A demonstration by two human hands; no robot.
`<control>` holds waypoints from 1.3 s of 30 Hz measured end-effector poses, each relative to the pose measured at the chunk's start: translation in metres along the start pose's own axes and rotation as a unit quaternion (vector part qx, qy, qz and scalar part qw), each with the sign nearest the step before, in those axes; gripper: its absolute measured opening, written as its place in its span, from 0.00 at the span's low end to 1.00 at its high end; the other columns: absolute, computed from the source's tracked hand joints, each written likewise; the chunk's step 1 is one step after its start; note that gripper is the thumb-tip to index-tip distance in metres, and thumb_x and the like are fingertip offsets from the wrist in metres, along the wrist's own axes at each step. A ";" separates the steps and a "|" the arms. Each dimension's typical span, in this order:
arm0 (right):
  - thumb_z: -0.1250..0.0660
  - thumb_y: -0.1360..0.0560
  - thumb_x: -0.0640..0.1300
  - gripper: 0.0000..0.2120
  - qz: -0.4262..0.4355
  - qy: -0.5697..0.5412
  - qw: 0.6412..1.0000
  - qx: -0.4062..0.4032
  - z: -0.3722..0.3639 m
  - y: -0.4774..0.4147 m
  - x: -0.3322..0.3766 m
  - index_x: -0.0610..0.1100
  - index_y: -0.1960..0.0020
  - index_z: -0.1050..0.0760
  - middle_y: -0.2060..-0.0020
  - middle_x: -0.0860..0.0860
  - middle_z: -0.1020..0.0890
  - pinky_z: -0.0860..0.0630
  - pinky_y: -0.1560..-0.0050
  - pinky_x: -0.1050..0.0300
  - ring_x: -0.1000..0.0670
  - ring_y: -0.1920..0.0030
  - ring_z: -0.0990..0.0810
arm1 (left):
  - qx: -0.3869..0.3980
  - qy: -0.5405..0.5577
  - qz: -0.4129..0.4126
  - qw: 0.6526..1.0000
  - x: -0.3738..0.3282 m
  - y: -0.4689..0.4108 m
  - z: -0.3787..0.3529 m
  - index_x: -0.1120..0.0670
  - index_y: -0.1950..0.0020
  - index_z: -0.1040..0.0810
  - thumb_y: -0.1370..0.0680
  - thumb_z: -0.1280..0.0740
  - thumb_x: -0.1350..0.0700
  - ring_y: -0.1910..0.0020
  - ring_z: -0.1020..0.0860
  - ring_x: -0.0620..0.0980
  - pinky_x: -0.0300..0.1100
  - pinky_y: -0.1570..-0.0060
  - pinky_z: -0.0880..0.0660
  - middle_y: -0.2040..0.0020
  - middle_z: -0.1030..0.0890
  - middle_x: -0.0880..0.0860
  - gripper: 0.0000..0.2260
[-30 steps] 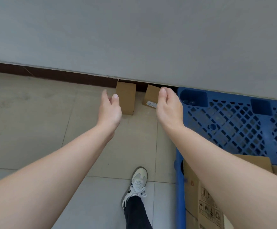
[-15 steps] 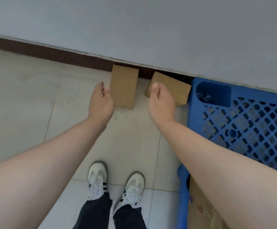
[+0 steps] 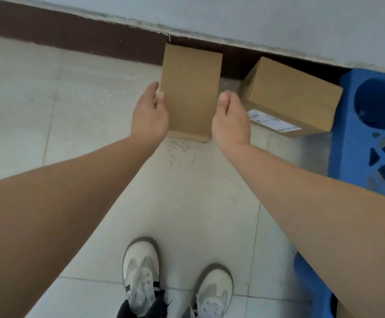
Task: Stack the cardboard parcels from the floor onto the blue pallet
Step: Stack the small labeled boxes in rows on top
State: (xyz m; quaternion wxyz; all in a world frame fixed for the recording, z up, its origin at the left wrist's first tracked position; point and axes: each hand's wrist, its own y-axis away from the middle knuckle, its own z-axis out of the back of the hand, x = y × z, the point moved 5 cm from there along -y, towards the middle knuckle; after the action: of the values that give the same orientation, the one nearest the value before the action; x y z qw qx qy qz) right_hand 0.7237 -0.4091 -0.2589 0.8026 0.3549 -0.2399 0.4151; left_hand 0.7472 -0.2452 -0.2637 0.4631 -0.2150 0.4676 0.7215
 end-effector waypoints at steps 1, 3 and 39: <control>0.52 0.18 0.49 0.19 -0.002 0.001 1.000 -0.001 -0.008 -0.008 -0.005 0.45 0.33 0.32 0.39 0.48 0.24 0.34 0.45 0.58 0.47 0.38 0.28 | 0.001 0.003 -0.001 1.000 0.007 -0.009 -0.005 0.50 0.24 0.40 0.17 0.50 0.51 0.27 0.37 0.46 0.37 0.32 0.41 0.25 0.37 0.48 0.20; 0.52 0.18 0.49 0.21 -0.003 0.001 1.000 -0.002 -0.023 -0.022 -0.014 0.44 0.27 0.38 0.31 0.48 0.30 0.38 0.37 0.59 0.48 0.31 0.33 | 0.004 0.007 -0.003 1.000 0.018 -0.026 -0.014 0.50 0.24 0.41 0.17 0.50 0.51 0.27 0.37 0.46 0.38 0.30 0.41 0.25 0.37 0.48 0.20; 0.53 0.17 0.48 0.23 0.022 -0.117 0.991 -0.054 0.274 0.244 0.095 0.51 0.23 0.51 0.26 0.57 0.39 0.46 0.38 0.71 0.58 0.29 0.40 | -0.019 0.169 -0.086 0.982 -0.195 0.310 0.065 0.52 0.25 0.36 0.17 0.47 0.57 0.30 0.34 0.41 0.30 0.34 0.39 0.28 0.31 0.46 0.19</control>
State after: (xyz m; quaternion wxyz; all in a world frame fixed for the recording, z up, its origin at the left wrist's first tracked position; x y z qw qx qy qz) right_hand 0.5457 -0.4741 0.0690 0.7778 0.3516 -0.3617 0.3748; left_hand 0.5791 -0.3208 0.0593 0.4338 -0.3821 0.5051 0.6409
